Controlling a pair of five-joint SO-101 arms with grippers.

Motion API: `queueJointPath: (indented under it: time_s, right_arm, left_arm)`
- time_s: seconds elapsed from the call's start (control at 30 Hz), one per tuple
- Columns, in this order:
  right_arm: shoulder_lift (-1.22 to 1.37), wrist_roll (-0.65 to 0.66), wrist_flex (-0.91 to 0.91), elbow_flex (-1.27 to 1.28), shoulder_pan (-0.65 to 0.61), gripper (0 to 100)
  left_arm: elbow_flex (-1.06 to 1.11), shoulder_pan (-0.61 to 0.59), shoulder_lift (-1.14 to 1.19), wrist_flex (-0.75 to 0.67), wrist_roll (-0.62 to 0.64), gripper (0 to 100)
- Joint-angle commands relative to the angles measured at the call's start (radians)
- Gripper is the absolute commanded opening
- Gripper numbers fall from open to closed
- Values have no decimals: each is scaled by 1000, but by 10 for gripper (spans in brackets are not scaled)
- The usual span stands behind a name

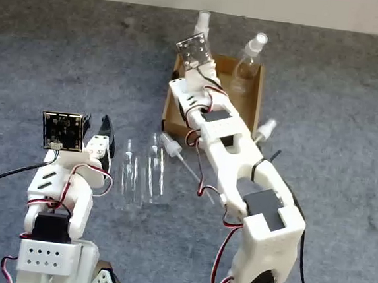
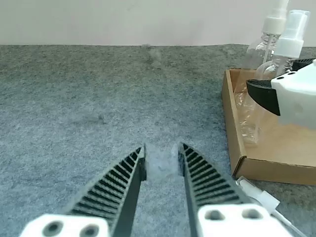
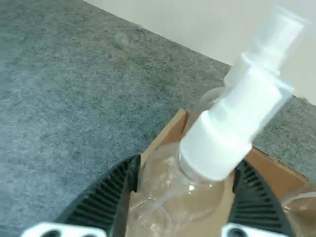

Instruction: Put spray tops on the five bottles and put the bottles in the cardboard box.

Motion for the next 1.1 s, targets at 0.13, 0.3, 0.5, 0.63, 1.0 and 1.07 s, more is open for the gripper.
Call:
queueJointPath:
  time_s: [0.13, 0.3, 0.5, 0.63, 1.0, 1.07]
  right_arm:
    - [-21, 12, -12, -54, -10, 257]
    - [-22, 14, 45, -58, -7, 257]
    - [-88, 12, 56, -58, -7, 257]
    - [-107, 14, 58, -54, -10, 257]
    - [-134, 12, 59, -59, -5, 257]
    - [-173, 11, 59, -58, -7, 257]
  left_arm:
    - [-4, 18, -2, -23, 3, 74]
    - [-4, 18, -1, -23, 3, 74]
    - [-4, 18, -1, -23, 3, 74]
    - [-4, 18, -1, -23, 3, 74]
    - [-4, 18, -1, -23, 3, 74]
    - [-4, 18, -1, -23, 3, 74]
